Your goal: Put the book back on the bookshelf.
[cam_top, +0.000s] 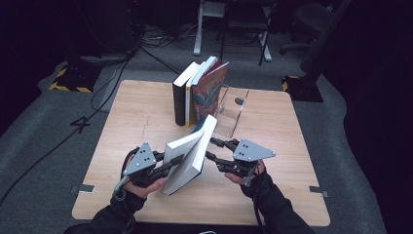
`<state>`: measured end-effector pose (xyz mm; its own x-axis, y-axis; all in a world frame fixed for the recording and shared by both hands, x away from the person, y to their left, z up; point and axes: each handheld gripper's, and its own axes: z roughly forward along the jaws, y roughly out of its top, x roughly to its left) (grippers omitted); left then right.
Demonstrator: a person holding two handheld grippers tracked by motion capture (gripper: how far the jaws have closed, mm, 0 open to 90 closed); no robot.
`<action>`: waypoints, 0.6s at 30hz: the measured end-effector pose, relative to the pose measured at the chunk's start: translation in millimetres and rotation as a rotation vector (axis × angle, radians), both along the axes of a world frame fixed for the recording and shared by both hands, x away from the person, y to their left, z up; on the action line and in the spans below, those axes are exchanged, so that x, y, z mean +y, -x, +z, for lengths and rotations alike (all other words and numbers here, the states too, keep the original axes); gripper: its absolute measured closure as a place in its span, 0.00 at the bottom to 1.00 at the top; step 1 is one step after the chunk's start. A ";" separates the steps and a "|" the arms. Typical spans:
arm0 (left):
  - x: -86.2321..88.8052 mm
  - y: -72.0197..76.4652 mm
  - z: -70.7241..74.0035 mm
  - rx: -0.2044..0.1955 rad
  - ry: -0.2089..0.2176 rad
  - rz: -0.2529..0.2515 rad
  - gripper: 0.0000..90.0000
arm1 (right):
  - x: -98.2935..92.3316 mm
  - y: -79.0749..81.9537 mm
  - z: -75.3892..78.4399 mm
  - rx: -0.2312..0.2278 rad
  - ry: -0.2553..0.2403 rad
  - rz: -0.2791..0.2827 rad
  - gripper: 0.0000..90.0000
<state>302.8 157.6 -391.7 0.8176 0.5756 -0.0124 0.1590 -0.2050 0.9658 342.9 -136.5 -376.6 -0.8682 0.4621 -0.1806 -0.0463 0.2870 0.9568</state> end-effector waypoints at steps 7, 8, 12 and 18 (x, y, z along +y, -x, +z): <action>-1.9 -4.5 -3.3 0.019 0.035 -0.005 0.82 | 9.5 -0.8 4.5 0.019 -0.014 0.021 0.62; -1.4 -6.7 -4.2 0.027 0.048 -0.023 0.85 | 6.0 -0.8 3.0 0.019 -0.021 0.026 0.62; -7.9 -14.3 -5.6 0.043 0.073 -0.073 0.86 | -2.1 0.9 0.8 0.008 -0.021 0.006 0.63; -28.5 -30.4 -6.0 0.062 0.128 -0.159 0.86 | -19.8 3.0 5.9 -0.020 -0.034 -0.026 0.66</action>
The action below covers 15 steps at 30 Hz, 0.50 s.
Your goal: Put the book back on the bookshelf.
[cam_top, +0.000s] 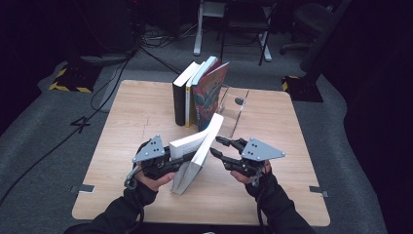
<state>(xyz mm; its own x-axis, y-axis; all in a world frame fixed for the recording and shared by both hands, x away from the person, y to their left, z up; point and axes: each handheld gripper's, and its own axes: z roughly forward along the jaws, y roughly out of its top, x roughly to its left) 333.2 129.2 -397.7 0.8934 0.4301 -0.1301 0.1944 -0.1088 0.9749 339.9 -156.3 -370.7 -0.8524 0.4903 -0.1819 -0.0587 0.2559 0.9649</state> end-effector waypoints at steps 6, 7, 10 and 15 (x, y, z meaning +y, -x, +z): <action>-22.2 -11.2 -1.5 -0.003 0.018 -0.039 0.86 | -15.2 11.2 14.1 -0.063 0.027 -0.056 0.66; -23.7 -13.5 -2.3 -0.007 0.019 -0.047 0.86 | -17.0 10.9 14.6 -0.057 0.029 -0.061 0.67; -23.6 -14.3 -1.1 -0.020 0.003 -0.046 0.85 | -20.5 9.3 13.1 -0.048 0.016 -0.061 0.66; -17.8 -12.0 -0.6 -0.042 -0.034 -0.031 0.84 | -15.2 11.1 9.0 -0.049 0.026 -0.059 0.63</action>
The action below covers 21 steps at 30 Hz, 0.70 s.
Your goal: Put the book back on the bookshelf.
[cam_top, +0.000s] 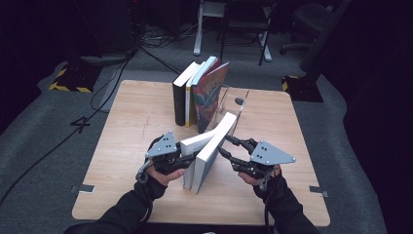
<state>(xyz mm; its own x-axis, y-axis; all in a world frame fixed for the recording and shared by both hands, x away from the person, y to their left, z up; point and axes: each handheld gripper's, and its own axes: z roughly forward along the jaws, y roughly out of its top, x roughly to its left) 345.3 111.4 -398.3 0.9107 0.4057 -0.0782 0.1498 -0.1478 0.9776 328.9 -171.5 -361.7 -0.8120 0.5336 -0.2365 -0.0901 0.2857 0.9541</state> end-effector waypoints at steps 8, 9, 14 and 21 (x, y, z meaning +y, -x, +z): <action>4.2 7.9 0.8 -0.052 -0.057 0.041 0.76 | -0.7 -0.3 -14.2 0.053 -0.009 0.014 0.59; 5.4 9.4 1.0 -0.056 -0.074 0.048 0.75 | -0.4 0.0 -14.5 0.050 -0.006 0.013 0.59; 9.6 16.1 -2.6 -0.068 -0.129 0.054 0.71 | 1.4 0.0 -20.1 0.061 0.011 0.026 0.58; 12.4 29.5 -14.5 -0.074 -0.235 0.028 0.67 | 3.8 3.5 -29.9 0.082 0.042 0.046 0.56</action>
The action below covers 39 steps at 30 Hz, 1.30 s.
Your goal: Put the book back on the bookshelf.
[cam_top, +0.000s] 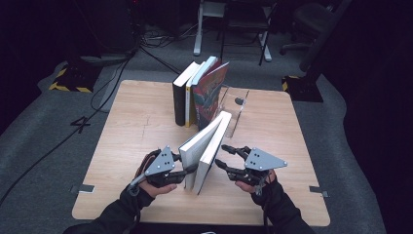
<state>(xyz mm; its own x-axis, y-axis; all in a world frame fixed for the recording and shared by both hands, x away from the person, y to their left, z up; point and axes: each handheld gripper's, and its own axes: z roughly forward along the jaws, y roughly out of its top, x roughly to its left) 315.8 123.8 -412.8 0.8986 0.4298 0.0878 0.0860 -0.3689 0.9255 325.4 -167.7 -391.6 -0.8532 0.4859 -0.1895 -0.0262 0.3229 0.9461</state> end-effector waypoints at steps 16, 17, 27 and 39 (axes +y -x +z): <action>-19.3 26.7 -31.4 0.081 -0.151 -0.055 0.47 | -1.8 4.0 -28.8 0.061 0.083 0.014 0.54; -19.3 26.7 -31.4 0.081 -0.151 -0.055 0.45 | -1.8 4.0 -28.8 0.061 0.083 0.014 0.54; -48.1 27.2 -53.2 0.090 -0.100 0.126 0.29 | 3.2 1.2 -33.5 0.067 0.074 0.005 0.49; -47.4 13.6 -66.6 0.108 -0.038 0.179 0.37 | 7.3 -1.9 -35.8 0.069 0.066 -0.012 0.47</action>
